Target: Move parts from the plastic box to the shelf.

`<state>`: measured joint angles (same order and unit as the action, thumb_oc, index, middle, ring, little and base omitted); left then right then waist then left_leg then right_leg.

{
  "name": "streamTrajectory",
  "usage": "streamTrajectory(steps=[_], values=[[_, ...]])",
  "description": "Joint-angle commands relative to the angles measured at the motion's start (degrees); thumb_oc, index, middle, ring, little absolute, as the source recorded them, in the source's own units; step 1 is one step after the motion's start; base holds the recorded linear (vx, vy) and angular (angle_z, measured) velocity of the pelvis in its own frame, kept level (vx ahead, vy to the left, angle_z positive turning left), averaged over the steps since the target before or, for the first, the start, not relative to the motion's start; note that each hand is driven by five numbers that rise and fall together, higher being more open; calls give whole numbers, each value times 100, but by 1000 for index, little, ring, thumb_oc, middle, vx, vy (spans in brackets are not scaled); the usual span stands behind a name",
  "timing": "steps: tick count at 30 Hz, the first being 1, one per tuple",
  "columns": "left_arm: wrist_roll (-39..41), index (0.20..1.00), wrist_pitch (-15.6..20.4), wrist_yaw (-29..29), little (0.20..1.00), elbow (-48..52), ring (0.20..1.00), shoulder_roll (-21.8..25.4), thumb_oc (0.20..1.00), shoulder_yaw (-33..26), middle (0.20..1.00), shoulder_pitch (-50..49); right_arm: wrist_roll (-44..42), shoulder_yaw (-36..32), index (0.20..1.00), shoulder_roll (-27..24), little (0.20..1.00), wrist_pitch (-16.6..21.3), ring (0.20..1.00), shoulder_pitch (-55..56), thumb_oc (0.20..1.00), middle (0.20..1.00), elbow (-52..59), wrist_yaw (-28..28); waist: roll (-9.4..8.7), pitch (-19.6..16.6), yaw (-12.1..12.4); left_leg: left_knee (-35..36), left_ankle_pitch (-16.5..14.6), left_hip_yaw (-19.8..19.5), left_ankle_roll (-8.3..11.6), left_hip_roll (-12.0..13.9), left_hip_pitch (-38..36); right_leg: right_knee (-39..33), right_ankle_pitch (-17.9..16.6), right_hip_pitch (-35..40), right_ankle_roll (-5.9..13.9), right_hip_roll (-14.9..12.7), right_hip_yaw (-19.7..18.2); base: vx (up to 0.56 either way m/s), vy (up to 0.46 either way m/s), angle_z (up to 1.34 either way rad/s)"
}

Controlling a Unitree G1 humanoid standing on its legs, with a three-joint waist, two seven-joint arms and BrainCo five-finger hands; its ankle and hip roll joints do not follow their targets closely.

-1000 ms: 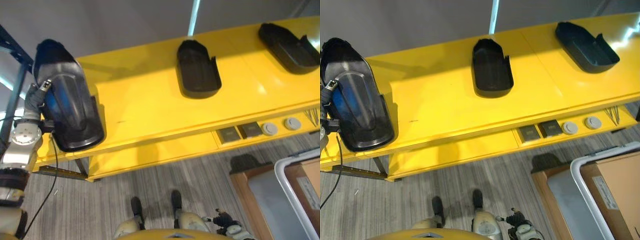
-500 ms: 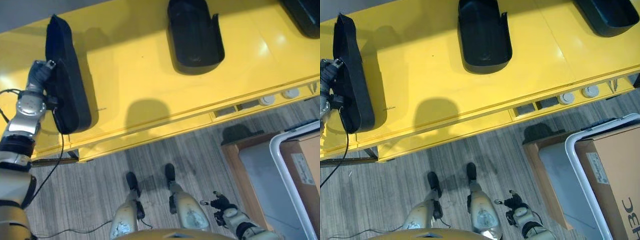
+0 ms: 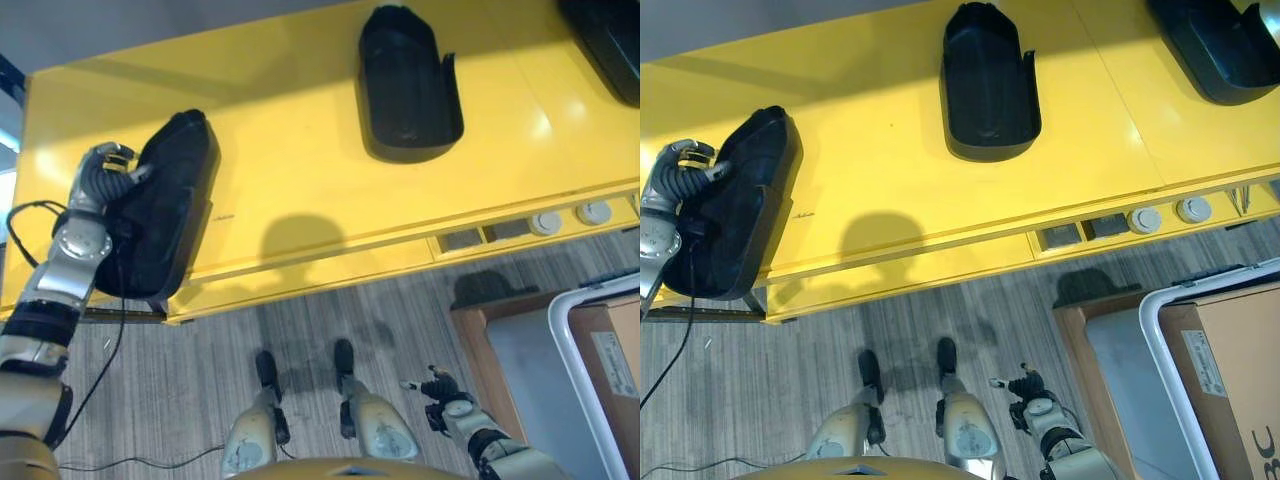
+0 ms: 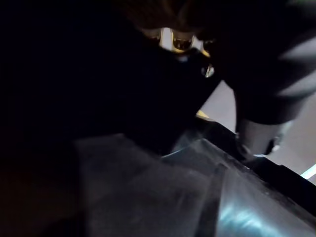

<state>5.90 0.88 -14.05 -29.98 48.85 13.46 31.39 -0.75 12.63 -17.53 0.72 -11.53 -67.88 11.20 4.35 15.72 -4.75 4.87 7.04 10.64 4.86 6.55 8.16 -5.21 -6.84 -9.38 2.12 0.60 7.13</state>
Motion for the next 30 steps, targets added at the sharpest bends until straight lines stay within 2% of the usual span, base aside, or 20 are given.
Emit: streamTrajectory(steps=[1, 3, 6, 7, 9, 13, 14, 15, 18, 20, 21, 22, 23, 24, 25, 26, 27, 28, 30], values=[[-42, 1000, -70, -16, 1000, -477, 1000, -110, 1000, -320, 1000, 349, -294, -43, 1000, 102, 1000, -67, 1000, 346, 1000, 1000, -12, -121, -97, -366, -35, 13, -589, -311, -1, -143, -414, 21, 839, 208, 356, -118, 89, 27, 9, 16], [176, 1000, -38, -111, 1000, -655, 1000, -396, 1000, -394, 1000, 413, -302, -47, 1000, 116, 1000, -66, 1000, 401, 1000, 1000, -75, -198, -53, -444, -57, 13, -618, -326, -3, -165, -517, 21, 879, 330, 354, -141, 130, 28, 18, 10], [1250, 1000, 411, -358, 1000, -528, 1000, -769, 1000, -592, 1000, 405, -263, -51, 1000, 59, 1000, -76, 1000, 398, 1000, 1000, -142, -164, 18, -551, -59, 13, -661, -325, -13, -193, -672, 21, 917, 507, 354, -173, 173, 9, 20, 3], [1713, 1000, 674, -540, 1000, -230, 1000, -881, 1000, -687, 1000, 385, -213, -39, 1000, 23, 1000, -72, 1000, 400, 1000, 1000, -176, -142, 28, -636, -45, 13, -679, -342, -19, -206, -742, 21, 931, 599, 358, -193, 198, 0, 0, 0], [1843, 1000, 824, -630, 1000, 173, 1000, -851, 1000, -792, 1000, 302, -175, -48, 1000, -22, 1000, -64, 1000, 404, 1000, 1000, -246, -120, 40, -729, -27, 13, -706, -371, -22, -224, -841, 21, 951, 733, 360, -219, 236, 6, 8, 2], [1492, 1000, 789, -561, 1000, 498, 1000, -552, 1000, -738, 1000, 280, -82, -74, 1000, -88, 1000, -74, 1000, 448, 1000, 1000, -408, -149, 47, -901, 5, 13, -736, -425, -23, -239, -985, 21, 974, 934, 368, -266, 308, -10, 27, 11], [1086, 1000, 777, -598, 1000, 897, 1000, -239, 1000, -849, 1000, 106, -36, -107, 1000, -80, 1000, -112, 1000, 483, 1000, 1000, -521, -227, 22, -1064, 80, 13, -768, -513, -34, -270, -1131, 21, 977, 1142, 372, -304, 397, -8, 26, 22], [1080, 1000, 770, -600, 1000, 912, 1000, -239, 1000, -861, 1000, 88, -36, -101, 1000, -80, 1000, -110, 1000, 484, 1000, 1000, -522, -227, 21, -1060, 70, 13, -769, -518, -34, -272, -1138, 21, 980, 1151, 373, -306, 402, 9, 36, 29], [174, 1000, 671, -652, 1000, 1743, 1000, 6, 1000, -1322, 1000, -629, 48, -146, 1000, -42, 1000, -94, 1000, 556, 1000, 1000, -529, -321, -23, -1208, 152, 13, -854, -621, -70, -305, -1318, 53, 1012, 1361, 377, -354, 462, 33, 55, 21], [19, 1000, 684, -580, 1000, 1991, 1000, 64, 1000, -1519, 1000, -992, 107, -130, 1000, -47, 1000, -82, 1000, 606, 1000, 1000, -503, -367, -38, -1247, 168, 13, -887, -632, -81, -313, -1381, 66, 1018, 1422, 383, -374, 489, 37, 62, 7], [-53, 1000, 841, -384, 1000, 2615, 1000, 144, 1000, -1747, 1000, -1561, 272, -102, 1000, -37, 1000, -61, 1000, 702, 1000, 1000, -443, -449, -79, -1290, 265, 13, -943, -675, -110, -333, -1461, 121, 1032, 1498, 388, -418, 531, 24, 53, 22], [-55, 1000, 824, -369, 1000, 2670, 1000, 138, 1000, -1817, 1000, -1649, 275, -69, 1000, -41, 1000, -61, 1000, 710, 1000, 1000, -438, -450, -75, -1292, 233, 13, -946, -676, -111, -335, -1474, 121, 1036, 1512, 390, -420, 532, 27, 94, 19], [44, 1000, 1080, -96, 1000, 3290, 1000, 214, 1000, -2003, 1000, -2212, 455, 29, 1000, -12, 1000, -35, 1000, 789, 1000, 1000, -369, -541, -129, -1305, 325, 13, -981, -703, -130, -343, -1527, 154, 1045, 1560, 399, -452, 573, 28, 51, 28], [147, 1000, 1181, 81, 1000, 3719, 1000, 163, 1000, -2218, 1000, -2703, 584, 129, 1000, 22, 1000, -22, 1000, 880, 1000, 1000, -335, -593, -173, -1316, 347, 13, -1012, -749, -143, -357, -1585, 145, 1053, 1640, 401, -472, 598, 27, 50, 23], [147, 1000, 1180, 82, 1000, 3723, 1000, 162, 1000, -2224, 1000, -2710, 584, 132, 1000, 22, 1000, -22, 1000, 880, 1000, 1000, -335, -593, -173, -1316, 342, 13, -1012, -751, -143, -357, -1586, 144, 1053, 1642, 402, -472, 600, 23, 32, 32], [464, 338, 1342, 416, 338, 4298, 338, 65, 338, -2383, 338, -3325, 720, 190, 1000, 58, 1000, -8, 1000, 896, 1000, 1000, -287, -636, -237, -1280, 440, 13, -1041, -786, -163, -365, -1637, 145, 1056, 1723, 409, -494, 627, 2, 45, 27], [818, 200, 1403, 647, 200, 4475, 200, -87, 200, -2345, 200, -3597, 786, 247, 1000, 94, 1000, -1, 1000, 910, 1000, 1000, -268, -666, -272, -1275, 472, 13, -1051, -815, -178, -380, -1661, 137, 1057, 1771, 412, -508, 640, 13, 73, 11], [881, 200, 1393, 870, 200, 4612, 200, -281, 200, -2151, 200, -3836, 916, 365, 1000, 178, 1000, 9, 1000, 902, 1000, 1000, -276, -746, -345, -1271, 523, 13, -1082, -841, -196, -389, -1711, 120, 1051, 1850, 425, -528, 670, 14, 50, 2], [873, 200, 1373, 947, 200, 4616, 200, -457, 200, -1975, 200, -3890, 1052, 477, 1000, 233, 1000, 12, 1000, 874, 1000, 1000, -297, -794, -398, -1263, 559, 13, -1092, -857, -202, -392, -1730, 113, 1049, 1884, 430, -536, 693, 13, 25, 6]])
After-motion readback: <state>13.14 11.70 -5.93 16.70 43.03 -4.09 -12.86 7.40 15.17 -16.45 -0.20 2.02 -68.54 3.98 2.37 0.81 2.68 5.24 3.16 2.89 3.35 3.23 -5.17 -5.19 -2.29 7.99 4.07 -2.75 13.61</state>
